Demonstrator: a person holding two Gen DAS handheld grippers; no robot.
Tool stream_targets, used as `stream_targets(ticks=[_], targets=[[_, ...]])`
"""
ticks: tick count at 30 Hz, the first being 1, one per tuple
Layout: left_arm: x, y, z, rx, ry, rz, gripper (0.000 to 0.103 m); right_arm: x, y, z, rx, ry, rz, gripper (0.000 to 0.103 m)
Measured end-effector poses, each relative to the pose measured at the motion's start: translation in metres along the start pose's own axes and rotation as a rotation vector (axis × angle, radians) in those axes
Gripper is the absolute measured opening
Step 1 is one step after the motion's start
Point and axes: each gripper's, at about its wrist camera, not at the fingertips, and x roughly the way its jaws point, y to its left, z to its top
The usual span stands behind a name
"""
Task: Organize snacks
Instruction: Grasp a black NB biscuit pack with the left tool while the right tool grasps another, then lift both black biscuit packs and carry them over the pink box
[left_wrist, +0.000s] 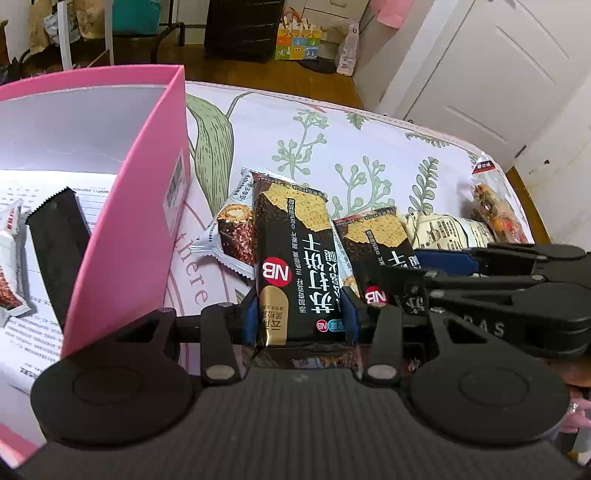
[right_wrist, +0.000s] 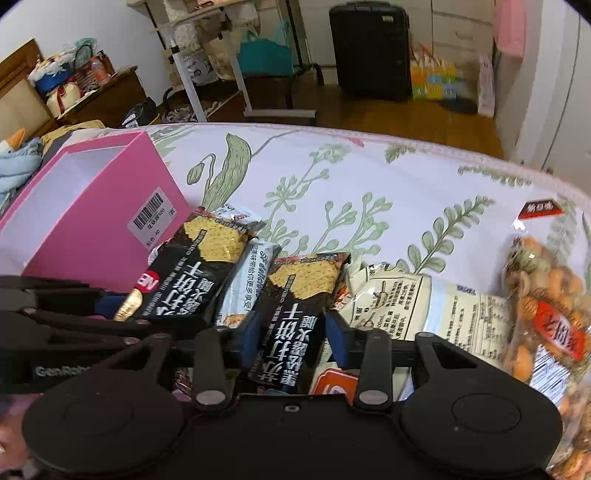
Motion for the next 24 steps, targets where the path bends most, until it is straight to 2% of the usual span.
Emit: stream_targets(ticks=[2,6,12,19,24], targets=[[-0.005,-0.002,-0.001,0.016,-0.008,-0.003,0.042,-0.008,-0.002,-0.001,0.022,-0.017,0.004,0.021],[-0.02,-0.006,0.001,0.031,-0.017,-0.037,0.042,-0.028,0.001,-0.007,0.055,-0.054,0.023,0.019],[-0.047,-0.008,-0.006,0.066,-0.026,-0.078,0.042,-0.051,0.015,-0.02,0.111,-0.061,0.012,0.018],[-0.066,0.005,-0.03,0.025,0.03,-0.139,0.042,-0.071,0.024,-0.04,0.16,-0.013,-0.012,0.017],[-0.069,0.007,-0.048,0.036,0.057,-0.154,0.042,-0.076,0.024,-0.06,0.19,0.016,-0.021,0.017]])
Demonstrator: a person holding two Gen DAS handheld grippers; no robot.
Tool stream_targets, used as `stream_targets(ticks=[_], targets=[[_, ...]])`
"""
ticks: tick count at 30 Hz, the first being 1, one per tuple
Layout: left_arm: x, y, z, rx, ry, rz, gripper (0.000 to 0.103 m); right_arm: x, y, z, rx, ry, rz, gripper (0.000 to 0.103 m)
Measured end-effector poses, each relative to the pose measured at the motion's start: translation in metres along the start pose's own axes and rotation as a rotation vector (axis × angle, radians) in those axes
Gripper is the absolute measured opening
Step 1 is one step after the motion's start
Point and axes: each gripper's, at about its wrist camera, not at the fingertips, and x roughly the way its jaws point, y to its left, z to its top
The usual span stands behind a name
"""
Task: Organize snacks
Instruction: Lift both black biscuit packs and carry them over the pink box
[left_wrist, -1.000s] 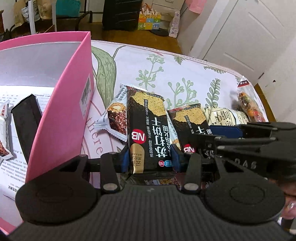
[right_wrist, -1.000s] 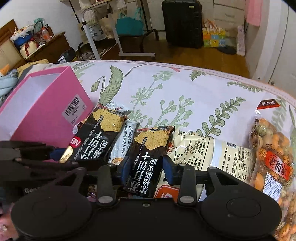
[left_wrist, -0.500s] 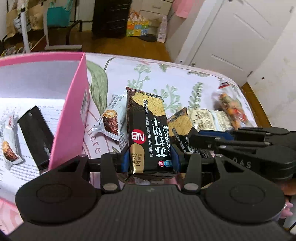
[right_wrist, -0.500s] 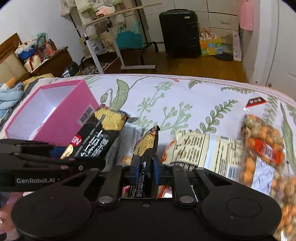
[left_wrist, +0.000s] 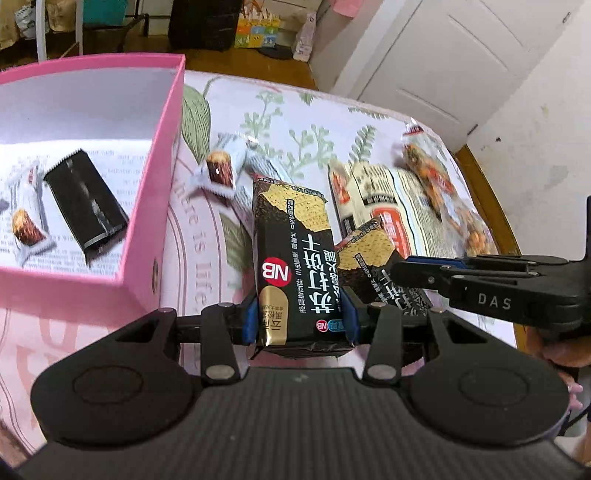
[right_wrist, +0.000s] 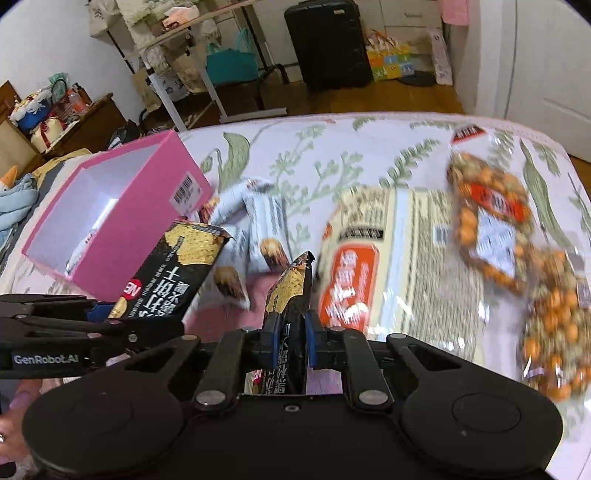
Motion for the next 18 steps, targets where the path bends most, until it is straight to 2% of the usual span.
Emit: stream_targets(ticks=[3,6,10,16,18], targets=[[0.004,0.0,-0.004,0.004,0.015,0.003,0.042,0.005,-0.003,-0.009,0.013,0.022,-0.008,0.022],[0.007,0.001,-0.006,0.005,0.025,0.008,0.042,0.011,0.002,-0.014,-0.038,0.032,-0.058,0.024],[0.007,0.002,-0.006,0.005,0.027,0.011,0.042,0.013,0.009,-0.018,-0.08,0.034,-0.079,0.045],[0.007,0.0,-0.006,0.009,0.029,0.017,0.042,0.014,0.033,-0.029,-0.196,0.037,-0.063,0.065],[0.006,0.0,-0.006,0.01,0.028,0.019,0.042,0.018,0.042,-0.034,-0.249,0.038,-0.06,0.068]])
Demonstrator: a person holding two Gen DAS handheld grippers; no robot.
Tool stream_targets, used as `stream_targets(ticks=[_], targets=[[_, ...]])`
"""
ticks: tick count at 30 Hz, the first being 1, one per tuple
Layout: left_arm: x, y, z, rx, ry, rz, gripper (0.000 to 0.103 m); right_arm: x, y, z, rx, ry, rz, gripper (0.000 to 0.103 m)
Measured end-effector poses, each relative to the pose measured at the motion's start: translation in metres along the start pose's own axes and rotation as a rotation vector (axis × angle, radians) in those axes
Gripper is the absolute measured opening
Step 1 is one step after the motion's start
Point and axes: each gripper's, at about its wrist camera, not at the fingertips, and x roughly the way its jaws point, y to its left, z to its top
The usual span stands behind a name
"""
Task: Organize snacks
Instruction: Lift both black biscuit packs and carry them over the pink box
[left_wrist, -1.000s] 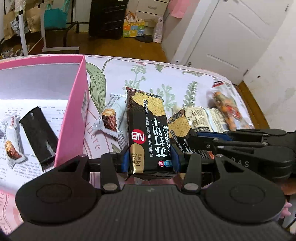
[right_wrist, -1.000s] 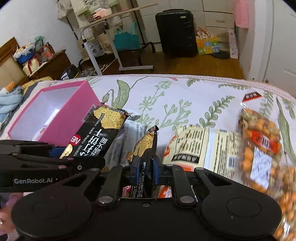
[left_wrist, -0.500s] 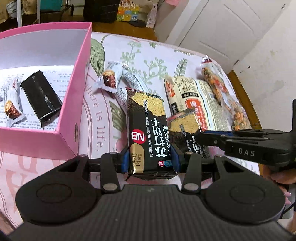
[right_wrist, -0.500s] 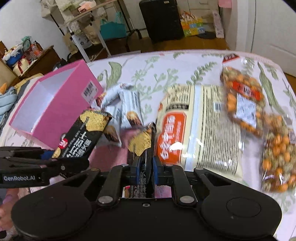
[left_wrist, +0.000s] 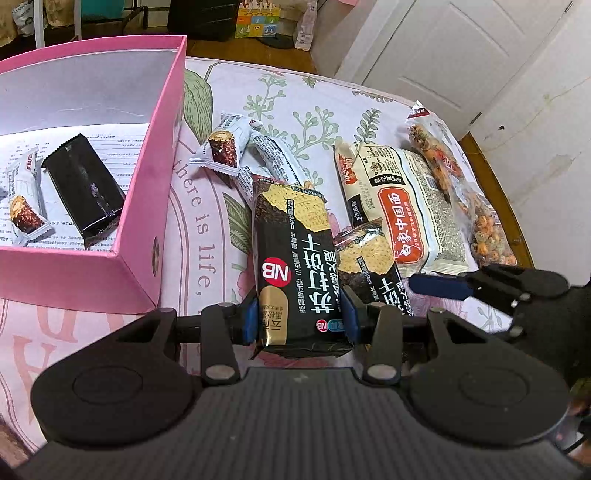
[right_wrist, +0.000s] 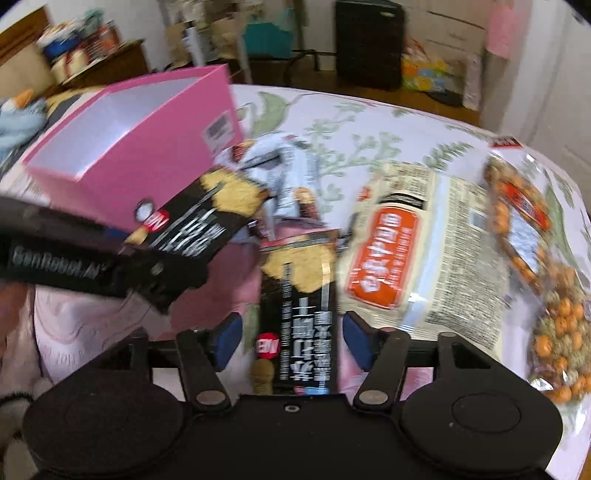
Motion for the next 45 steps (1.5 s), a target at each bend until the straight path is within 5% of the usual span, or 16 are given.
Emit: stream_targets(ticks=[4,7,16,22,33,45], targets=[[-0.002,0.0,0.0,0.002,0.0,0.005,0.042,0.02,0.016,-0.004,-0.098,0.01,-0.073,0.07],[-0.004,0.0,-0.002,0.006,0.005,0.009,0.042,0.024,0.021,-0.007,-0.146,-0.019,-0.103,0.054],[-0.018,0.002,-0.013,0.015,0.019,0.007,0.042,-0.002,0.01,-0.008,-0.016,0.017,-0.108,0.052],[-0.036,0.004,-0.021,0.002,0.052,-0.008,0.042,-0.032,-0.001,-0.009,0.156,0.051,-0.046,0.052],[-0.089,0.012,-0.045,0.025,0.078,-0.013,0.042,-0.08,0.027,0.001,0.18,0.067,0.139,0.052],[-0.173,0.064,-0.034,-0.003,-0.088,0.077,0.042,-0.106,0.08,0.039,0.028,-0.019,0.281,0.052]])
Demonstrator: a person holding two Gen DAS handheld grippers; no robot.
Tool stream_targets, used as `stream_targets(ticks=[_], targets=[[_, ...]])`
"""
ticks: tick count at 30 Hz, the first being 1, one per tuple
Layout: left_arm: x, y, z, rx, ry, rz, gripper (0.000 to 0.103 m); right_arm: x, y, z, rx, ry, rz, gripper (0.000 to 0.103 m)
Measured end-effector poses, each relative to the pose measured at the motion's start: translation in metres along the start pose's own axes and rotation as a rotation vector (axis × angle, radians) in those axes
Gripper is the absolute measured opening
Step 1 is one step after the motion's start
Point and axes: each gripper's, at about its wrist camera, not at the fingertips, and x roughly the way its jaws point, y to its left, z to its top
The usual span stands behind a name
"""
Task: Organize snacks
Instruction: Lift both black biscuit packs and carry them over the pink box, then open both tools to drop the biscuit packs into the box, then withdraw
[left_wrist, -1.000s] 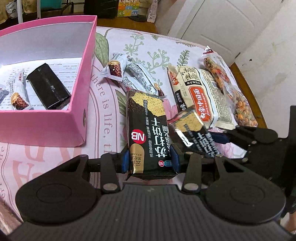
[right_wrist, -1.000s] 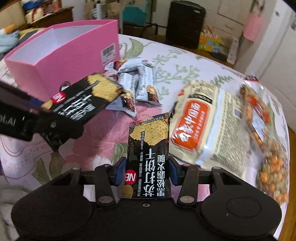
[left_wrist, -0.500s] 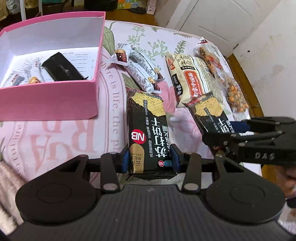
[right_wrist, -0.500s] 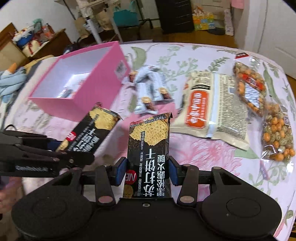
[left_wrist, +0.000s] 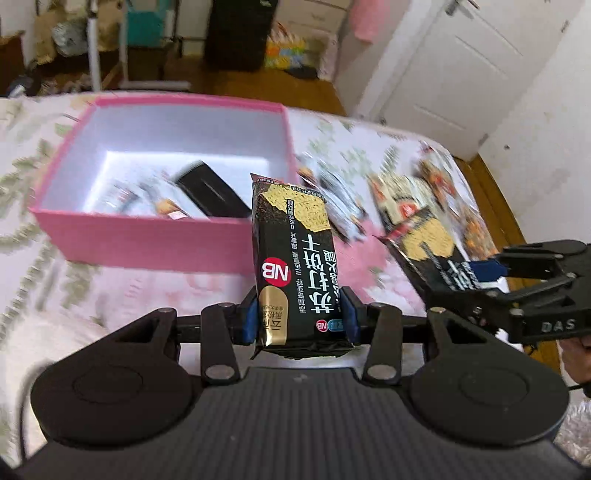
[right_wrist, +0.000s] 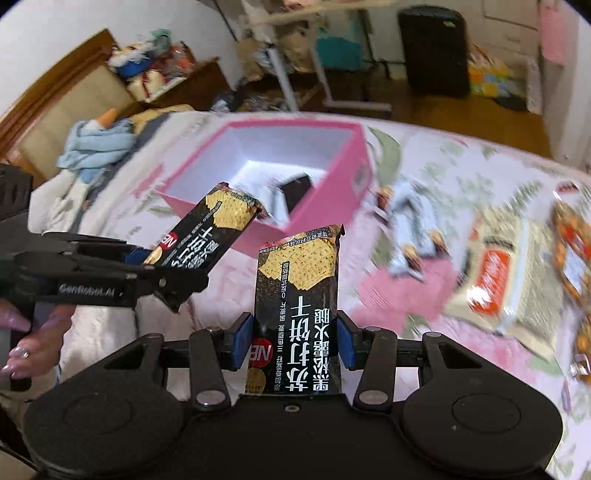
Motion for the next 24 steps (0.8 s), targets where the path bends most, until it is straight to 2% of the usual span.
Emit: stream_targets(ticks=[4,7,11,15,20,24], targets=[[-0.014,0.026,0.014,0.002,-0.059,0.063,0.042,0.017,0.013,0.026,-0.048,-0.024,0.031,0.052],[-0.021,0.048,0.024,-0.012,-0.104,0.084,0.042,0.037,0.025,0.052,-0.094,-0.034,0.046,0.052],[-0.013,0.082,0.041,-0.068,-0.12,0.092,0.042,0.064,0.043,0.091,-0.155,-0.025,0.058,0.052],[0.004,0.112,0.062,-0.088,-0.131,0.11,0.042,0.104,0.055,0.122,-0.224,-0.001,0.022,0.052],[0.045,0.143,0.086,-0.101,-0.105,0.165,0.042,0.155,0.06,0.143,-0.283,0.036,-0.024,0.052],[0.078,0.161,0.097,-0.114,-0.048,0.188,0.042,0.191,0.057,0.151,-0.253,0.077,-0.03,0.052]])
